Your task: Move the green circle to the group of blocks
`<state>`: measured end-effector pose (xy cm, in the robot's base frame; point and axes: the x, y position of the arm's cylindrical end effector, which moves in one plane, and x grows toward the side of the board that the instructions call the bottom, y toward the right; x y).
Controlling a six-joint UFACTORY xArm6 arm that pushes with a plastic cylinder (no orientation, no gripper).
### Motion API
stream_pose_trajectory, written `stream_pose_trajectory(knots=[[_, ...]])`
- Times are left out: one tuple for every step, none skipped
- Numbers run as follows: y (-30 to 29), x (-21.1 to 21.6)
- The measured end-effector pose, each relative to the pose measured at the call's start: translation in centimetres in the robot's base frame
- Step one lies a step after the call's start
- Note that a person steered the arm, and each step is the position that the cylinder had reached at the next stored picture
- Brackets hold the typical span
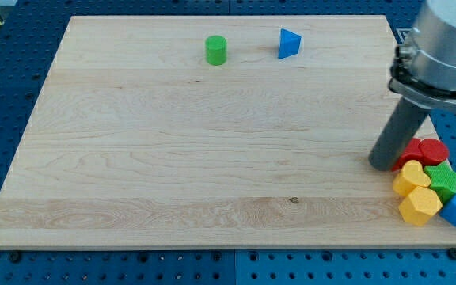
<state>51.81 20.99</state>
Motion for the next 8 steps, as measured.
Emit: stream_pose_trajectory(knots=[[0.9, 0.0], [-0.2, 0.0], [-9.8, -1.3], [-19.8, -6.0], [-23.8, -8.3], [-23.8, -8.3], [-25.9, -8.9], [-31.3, -12.6]])
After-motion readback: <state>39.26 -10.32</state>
